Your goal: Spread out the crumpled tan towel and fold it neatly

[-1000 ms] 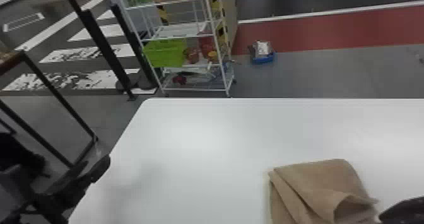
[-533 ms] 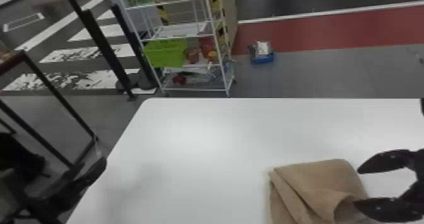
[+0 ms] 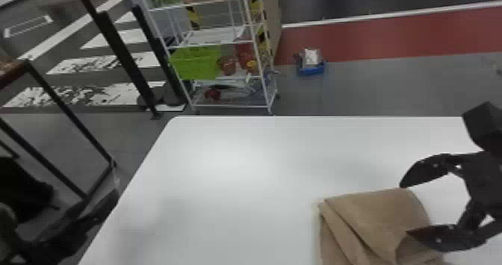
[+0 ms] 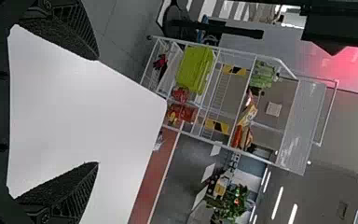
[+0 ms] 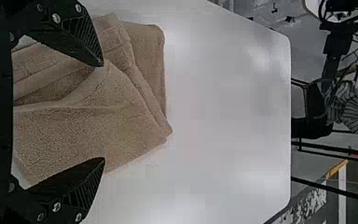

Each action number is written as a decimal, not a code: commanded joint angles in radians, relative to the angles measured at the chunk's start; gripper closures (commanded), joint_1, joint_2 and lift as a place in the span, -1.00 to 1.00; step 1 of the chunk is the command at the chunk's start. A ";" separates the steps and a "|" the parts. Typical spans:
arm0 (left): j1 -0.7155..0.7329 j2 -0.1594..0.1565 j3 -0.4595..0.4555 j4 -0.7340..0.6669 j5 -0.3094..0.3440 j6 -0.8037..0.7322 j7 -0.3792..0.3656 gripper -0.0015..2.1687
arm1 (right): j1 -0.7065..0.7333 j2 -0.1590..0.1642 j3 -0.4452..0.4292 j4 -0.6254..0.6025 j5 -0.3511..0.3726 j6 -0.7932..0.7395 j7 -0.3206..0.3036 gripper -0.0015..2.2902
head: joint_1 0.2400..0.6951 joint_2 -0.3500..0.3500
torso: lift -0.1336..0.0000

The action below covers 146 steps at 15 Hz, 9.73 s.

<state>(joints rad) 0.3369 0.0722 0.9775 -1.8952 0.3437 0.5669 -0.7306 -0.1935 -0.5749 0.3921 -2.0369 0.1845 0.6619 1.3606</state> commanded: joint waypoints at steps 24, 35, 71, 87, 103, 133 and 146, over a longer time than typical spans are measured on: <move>0.005 -0.037 -0.010 -0.035 0.008 -0.006 -0.004 -0.93 | 0.091 -0.108 0.042 0.101 0.151 -0.491 0.006 -0.75 | 1.00 1.00 | -0.83; 0.005 -0.075 -0.088 -0.102 0.008 -0.003 0.014 -0.93 | 0.057 -0.088 0.063 0.144 0.135 -0.485 0.006 -0.48 | 1.00 1.00 | -0.83; 0.011 -0.075 -0.062 -0.102 0.008 -0.006 0.007 -0.93 | 0.009 -0.075 0.123 0.161 0.132 -0.402 0.006 -0.22 | 1.00 1.00 | -0.83; 0.011 -0.075 -0.059 -0.101 0.008 -0.006 0.008 -0.93 | -0.010 -0.068 0.116 0.184 0.102 -0.365 0.006 -0.40 | 1.00 1.00 | -0.83; 0.011 -0.075 -0.052 -0.101 0.008 -0.003 0.005 -0.93 | -0.021 -0.063 0.125 0.199 0.107 -0.390 0.006 -0.15 | 1.00 1.00 | -0.83; 0.025 -0.075 -0.063 -0.117 0.008 -0.003 0.000 -0.93 | 0.049 -0.184 0.234 -0.025 0.062 -0.307 0.006 -0.07 | 1.00 1.00 | -0.83; 0.027 -0.075 -0.066 -0.117 0.006 -0.003 0.002 -0.93 | 0.161 -0.056 -0.029 -0.057 -0.319 0.031 0.006 -0.83 | 1.00 1.00 | -0.83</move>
<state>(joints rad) 0.3635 0.0000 0.9157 -2.0156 0.3497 0.5657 -0.7286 -0.0544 -0.6636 0.3378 -2.0923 -0.1317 0.6479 1.3606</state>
